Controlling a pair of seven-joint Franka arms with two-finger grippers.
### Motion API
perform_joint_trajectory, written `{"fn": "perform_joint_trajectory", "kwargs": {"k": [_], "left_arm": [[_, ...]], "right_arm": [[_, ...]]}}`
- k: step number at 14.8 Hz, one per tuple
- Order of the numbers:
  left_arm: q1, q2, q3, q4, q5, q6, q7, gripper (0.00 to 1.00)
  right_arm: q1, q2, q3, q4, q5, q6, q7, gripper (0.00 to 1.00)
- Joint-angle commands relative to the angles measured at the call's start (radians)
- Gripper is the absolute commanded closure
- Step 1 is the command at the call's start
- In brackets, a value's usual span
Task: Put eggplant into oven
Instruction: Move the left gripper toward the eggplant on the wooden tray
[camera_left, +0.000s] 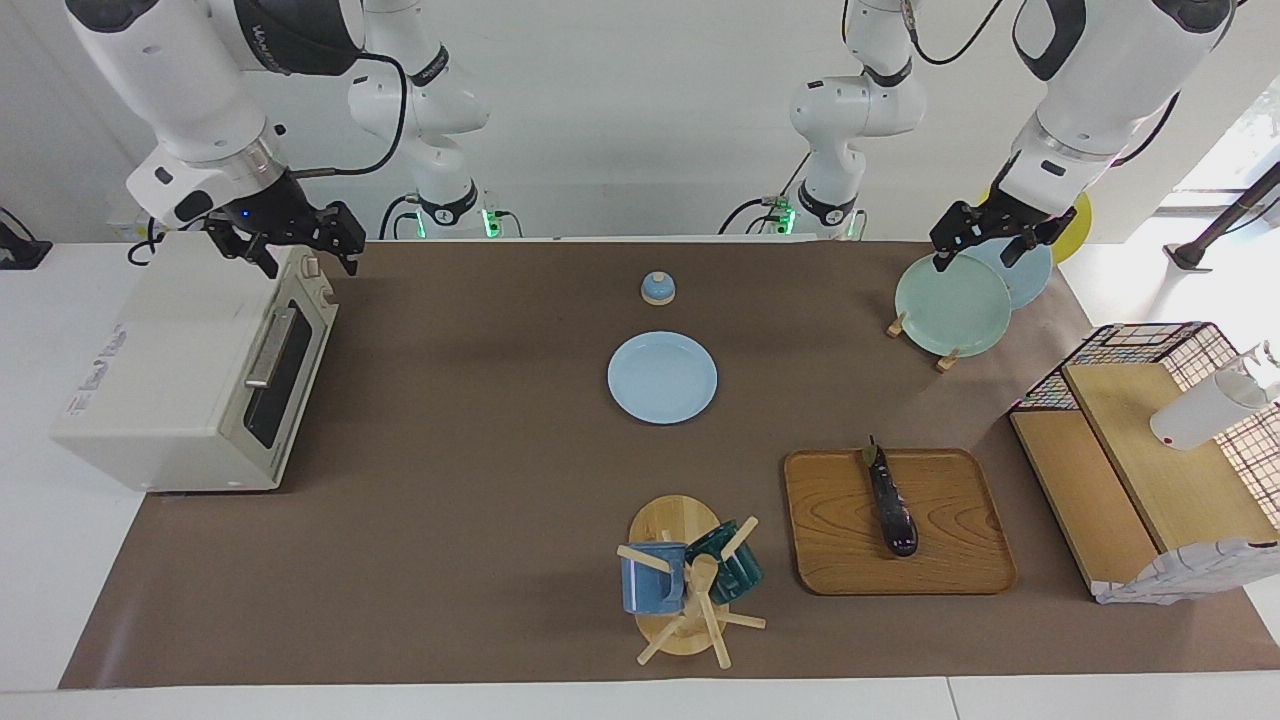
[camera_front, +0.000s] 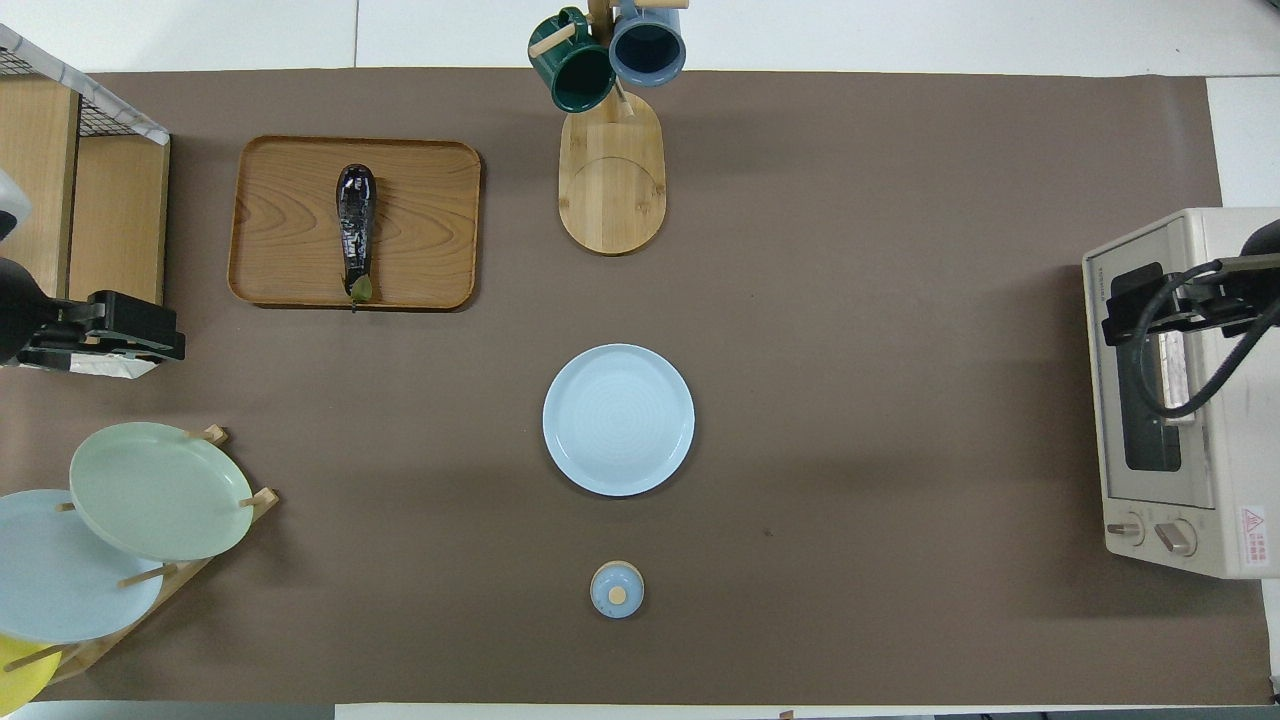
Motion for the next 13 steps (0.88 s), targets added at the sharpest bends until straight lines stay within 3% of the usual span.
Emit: {"fn": "perform_joint_trajectory", "kwargs": {"k": [1, 4, 6, 7, 10, 13], "left_arm": [[0.001, -0.005, -0.001, 0.001, 0.006, 0.025, -0.016, 0.00], [0.004, -0.003, -0.003, -0.011, 0.006, 0.072, -0.012, 0.00], [0.004, 0.020, -0.003, -0.004, -0.013, 0.093, -0.010, 0.00], [0.004, 0.049, -0.003, -0.002, -0.020, 0.119, -0.010, 0.00], [-0.008, 0.162, -0.004, 0.027, -0.017, 0.187, -0.009, 0.00], [-0.008, 0.366, -0.008, 0.163, -0.017, 0.225, 0.012, 0.00]], "right_arm": [[-0.007, -0.008, 0.009, -0.002, 0.014, 0.013, 0.011, 0.00], [-0.012, -0.015, 0.010, -0.036, 0.025, 0.064, -0.082, 0.04], [-0.018, -0.032, 0.010, -0.071, 0.025, 0.069, -0.139, 0.74], [-0.021, -0.040, 0.007, -0.091, 0.023, 0.072, -0.155, 1.00], [-0.038, -0.077, 0.003, -0.174, 0.011, 0.150, -0.181, 1.00], [-0.033, -0.083, 0.003, -0.256, -0.131, 0.219, -0.016, 1.00]]}}
